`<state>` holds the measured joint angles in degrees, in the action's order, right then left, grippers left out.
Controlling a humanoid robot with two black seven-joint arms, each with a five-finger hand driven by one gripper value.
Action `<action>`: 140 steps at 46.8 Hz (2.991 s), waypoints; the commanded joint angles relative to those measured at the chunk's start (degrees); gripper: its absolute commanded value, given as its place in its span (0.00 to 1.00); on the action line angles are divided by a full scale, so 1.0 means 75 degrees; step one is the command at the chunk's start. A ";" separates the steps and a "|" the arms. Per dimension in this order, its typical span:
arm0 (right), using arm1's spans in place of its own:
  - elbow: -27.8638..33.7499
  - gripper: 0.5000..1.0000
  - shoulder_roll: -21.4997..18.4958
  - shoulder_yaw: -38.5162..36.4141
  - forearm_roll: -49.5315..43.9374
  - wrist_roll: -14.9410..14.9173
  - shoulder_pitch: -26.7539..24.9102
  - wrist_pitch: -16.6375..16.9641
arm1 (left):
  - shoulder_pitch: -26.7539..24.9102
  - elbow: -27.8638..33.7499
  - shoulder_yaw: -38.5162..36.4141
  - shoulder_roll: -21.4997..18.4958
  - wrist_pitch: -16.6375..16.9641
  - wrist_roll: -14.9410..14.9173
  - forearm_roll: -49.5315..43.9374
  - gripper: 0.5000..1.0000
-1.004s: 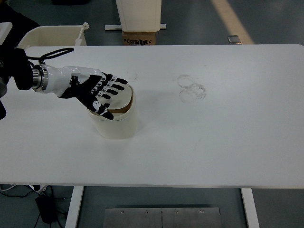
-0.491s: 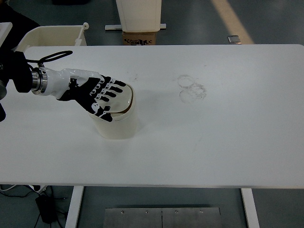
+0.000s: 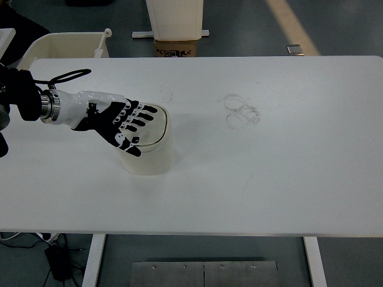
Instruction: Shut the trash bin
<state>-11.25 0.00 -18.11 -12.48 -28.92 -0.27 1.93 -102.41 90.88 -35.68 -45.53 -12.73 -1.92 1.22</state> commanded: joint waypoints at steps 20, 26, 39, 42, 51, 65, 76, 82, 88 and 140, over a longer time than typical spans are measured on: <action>0.0000 0.98 0.0000 0.0000 0.0000 0.0000 0.0000 0.0001 | 0.0073 0.0000 0.0000 0.0000 -0.0001 -0.0002 0.0001 1.00; 0.0000 0.98 0.0000 0.0000 0.0000 0.0000 0.0000 0.0001 | 0.0061 0.0000 0.0012 -0.0011 -0.0001 0.0009 0.0001 1.00; 0.0000 0.98 0.0000 0.0000 0.0000 0.0000 0.0000 0.0001 | -0.0044 -0.0363 0.0152 -0.0047 -0.0013 0.0009 -0.0010 1.00; 0.0000 0.98 0.0000 0.0000 0.0000 0.0000 0.0000 0.0001 | -0.0021 -0.0586 0.0304 -0.0012 -0.0013 0.0009 -0.0010 1.00; 0.0000 0.98 0.0000 0.0012 -0.0012 -0.0023 0.0000 0.0001 | 0.0014 -0.1288 0.0866 0.0035 -0.0212 0.0009 -0.0010 1.00; 0.0000 0.98 0.0000 0.0000 -0.0012 -0.0023 0.0000 0.0001 | 0.0517 -0.2975 0.2166 0.0305 -0.0728 0.0103 -0.0116 1.00; 0.0000 0.98 0.0000 0.0000 0.0000 -0.0023 -0.0011 0.0001 | 0.1033 -0.4769 0.3620 0.0926 -0.0821 0.0115 -0.0197 1.00; 0.0000 0.98 0.0000 0.0000 0.0000 -0.0011 -0.0011 0.0001 | 0.1244 -0.5226 0.4229 0.0961 -0.0986 0.0103 -0.0537 1.00; 0.0011 0.98 0.0000 0.0000 0.0000 -0.0011 -0.0011 -0.0011 | 0.1467 -0.5812 0.4768 0.1031 -0.0986 0.0115 -0.0748 1.00; -0.0036 0.98 0.0000 0.0012 -0.0023 -0.0011 -0.0070 0.0001 | 0.6283 -0.8965 1.0746 0.1969 -0.0997 0.0794 -0.2530 1.00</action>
<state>-11.47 0.00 -18.01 -12.65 -29.08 -0.71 1.94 -56.84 23.62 44.75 -30.78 -20.22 3.27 -17.76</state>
